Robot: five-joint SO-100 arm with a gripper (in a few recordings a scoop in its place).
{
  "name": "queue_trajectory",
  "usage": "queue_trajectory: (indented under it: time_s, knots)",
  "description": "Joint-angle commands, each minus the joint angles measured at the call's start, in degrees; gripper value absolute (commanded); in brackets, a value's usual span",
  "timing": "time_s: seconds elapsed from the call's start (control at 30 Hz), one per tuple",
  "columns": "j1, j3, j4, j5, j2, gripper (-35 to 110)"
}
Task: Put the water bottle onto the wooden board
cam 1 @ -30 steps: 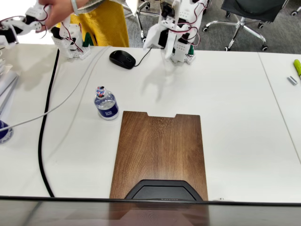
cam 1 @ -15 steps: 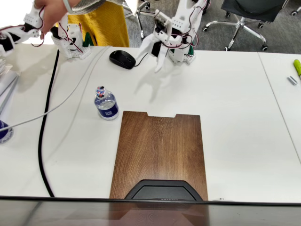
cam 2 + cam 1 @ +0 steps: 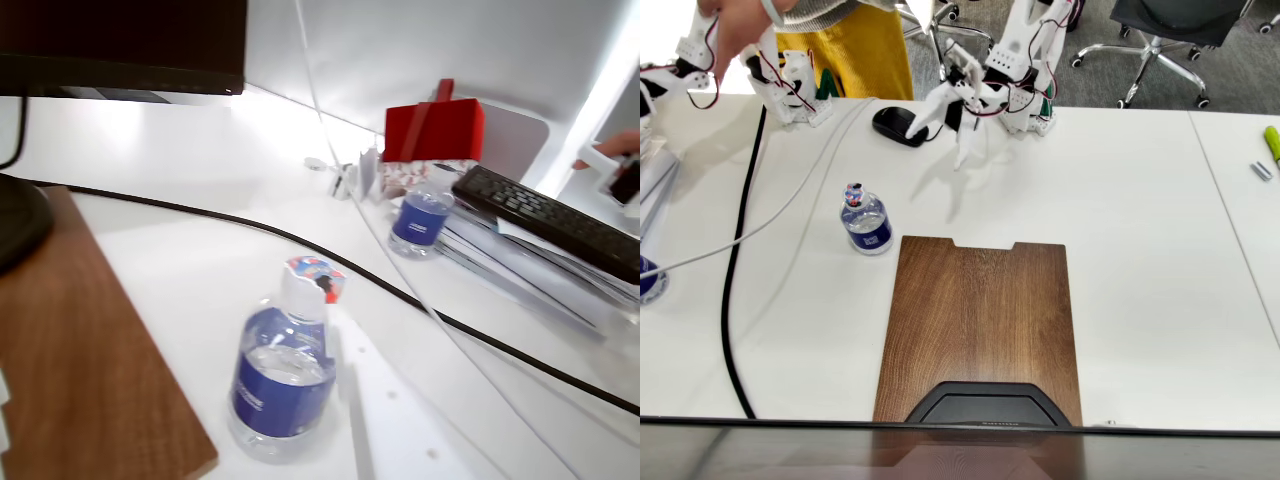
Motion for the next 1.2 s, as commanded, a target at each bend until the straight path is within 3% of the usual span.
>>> queue_trajectory:
  time_s: [0.0,0.27,0.6,1.17]
  knots:
    - [1.76,-3.60,-1.76,-1.32,-1.14,42]
    - [5.19,-8.09,1.41,0.44,-6.50,42]
    - [6.15,-10.63,0.97,17.67,-11.25,41]
    - [9.23,-22.06,1.49,16.70,-21.09,42]
